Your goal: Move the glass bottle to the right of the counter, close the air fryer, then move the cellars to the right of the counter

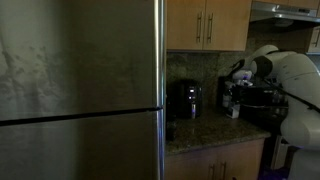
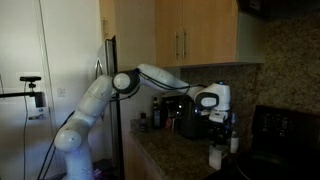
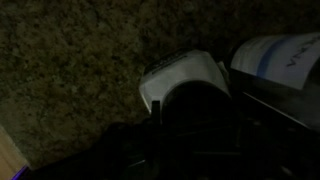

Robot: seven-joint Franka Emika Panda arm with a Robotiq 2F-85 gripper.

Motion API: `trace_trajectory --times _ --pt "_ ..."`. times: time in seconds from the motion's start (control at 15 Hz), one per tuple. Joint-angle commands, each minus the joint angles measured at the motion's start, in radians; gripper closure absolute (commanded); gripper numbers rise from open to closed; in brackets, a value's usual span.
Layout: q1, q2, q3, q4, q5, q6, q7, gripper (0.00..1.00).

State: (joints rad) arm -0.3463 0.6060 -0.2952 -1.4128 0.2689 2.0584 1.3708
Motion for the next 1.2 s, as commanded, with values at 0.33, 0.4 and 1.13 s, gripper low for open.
trace_trajectory --times 0.33,0.4,1.13 --pt "-0.007 -0.059 0.022 -0.070 0.013 0.043 -0.002 0.04" --pt "0.003 -0.097 0.020 -0.109 0.007 0.084 -0.020 0.00" --pt "0.072 -0.614 0.048 -0.575 0.013 0.007 -0.375 0.00"
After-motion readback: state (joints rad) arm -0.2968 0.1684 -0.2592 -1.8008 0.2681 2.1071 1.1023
